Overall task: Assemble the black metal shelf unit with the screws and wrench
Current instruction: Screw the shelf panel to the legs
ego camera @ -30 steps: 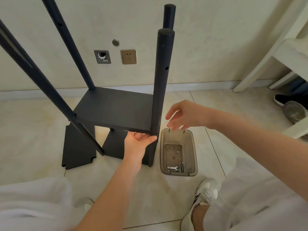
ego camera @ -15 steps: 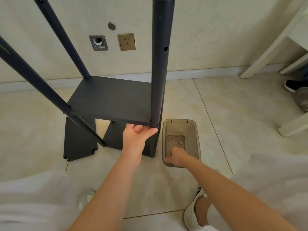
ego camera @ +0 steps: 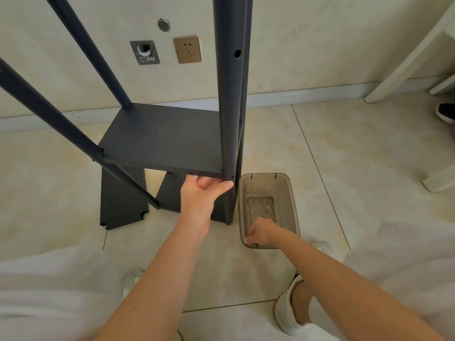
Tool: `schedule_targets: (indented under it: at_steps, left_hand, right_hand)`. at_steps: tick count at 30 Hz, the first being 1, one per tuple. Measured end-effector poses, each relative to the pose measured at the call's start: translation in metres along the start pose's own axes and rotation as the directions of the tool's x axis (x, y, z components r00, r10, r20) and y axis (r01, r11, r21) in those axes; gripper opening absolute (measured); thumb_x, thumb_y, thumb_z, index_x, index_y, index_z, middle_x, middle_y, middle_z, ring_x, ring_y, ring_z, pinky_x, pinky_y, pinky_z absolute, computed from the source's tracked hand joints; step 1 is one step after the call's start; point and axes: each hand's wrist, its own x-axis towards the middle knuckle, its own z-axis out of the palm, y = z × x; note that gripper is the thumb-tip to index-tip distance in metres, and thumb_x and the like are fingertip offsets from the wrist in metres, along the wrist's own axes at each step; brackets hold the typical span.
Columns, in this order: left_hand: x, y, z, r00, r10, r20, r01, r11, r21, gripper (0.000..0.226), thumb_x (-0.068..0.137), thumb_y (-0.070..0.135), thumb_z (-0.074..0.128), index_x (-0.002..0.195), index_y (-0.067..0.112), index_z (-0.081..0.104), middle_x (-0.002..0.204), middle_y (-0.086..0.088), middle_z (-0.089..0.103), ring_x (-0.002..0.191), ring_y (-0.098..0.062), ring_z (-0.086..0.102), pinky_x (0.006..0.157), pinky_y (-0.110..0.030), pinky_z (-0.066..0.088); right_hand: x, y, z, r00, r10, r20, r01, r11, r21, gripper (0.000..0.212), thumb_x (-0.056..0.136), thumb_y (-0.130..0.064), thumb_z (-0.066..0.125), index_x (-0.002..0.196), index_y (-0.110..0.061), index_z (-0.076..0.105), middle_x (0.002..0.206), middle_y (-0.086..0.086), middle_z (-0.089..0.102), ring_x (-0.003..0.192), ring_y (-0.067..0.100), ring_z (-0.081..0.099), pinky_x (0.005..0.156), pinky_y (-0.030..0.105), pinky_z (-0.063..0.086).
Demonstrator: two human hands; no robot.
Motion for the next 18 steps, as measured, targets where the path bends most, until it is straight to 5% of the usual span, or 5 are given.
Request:
schedule_targets:
  at_steps: [9, 12, 18]
  left_hand:
    - [-0.003, 0.004, 0.003, 1.0, -0.011, -0.016, 0.012, 1.0, 0.016, 0.049, 0.075, 0.001, 0.084, 0.116, 0.018, 0.061, 0.103, 0.003, 0.078, 0.096, -0.007, 0.073, 0.067, -0.006, 0.051]
    - [-0.004, 0.004, 0.002, 1.0, -0.002, -0.002, 0.002, 1.0, 0.004, 0.05, 0.076, -0.002, 0.082, 0.118, 0.016, 0.061, 0.105, 0.001, 0.078, 0.097, -0.01, 0.074, 0.072, -0.009, 0.053]
    - [-0.004, 0.005, 0.001, 1.0, -0.026, 0.012, 0.026, 1.0, -0.012, 0.051, 0.077, -0.002, 0.082, 0.119, 0.015, 0.06, 0.107, -0.003, 0.077, 0.1, -0.016, 0.074, 0.085, -0.022, 0.053]
  right_hand:
    - [0.001, 0.006, -0.014, 0.994, 0.015, 0.108, -0.026, 0.995, 0.096, 0.036, 0.098, -0.033, 0.057, 0.113, -0.002, 0.066, 0.109, 0.012, 0.067, 0.101, 0.028, 0.065, 0.088, 0.037, 0.056]
    - [0.005, 0.016, -0.021, 0.998, 0.062, 0.019, -0.062, 0.997, 0.05, 0.029, 0.101, -0.02, 0.051, 0.115, 0.001, 0.065, 0.102, 0.011, 0.064, 0.087, 0.023, 0.061, 0.074, 0.029, 0.052]
    - [0.022, 0.025, -0.007, 0.994, 0.104, 0.033, -0.098, 0.983, -0.156, 0.024, 0.099, -0.011, 0.049, 0.117, 0.003, 0.059, 0.119, 0.018, 0.061, 0.114, 0.034, 0.059, 0.088, 0.034, 0.049]
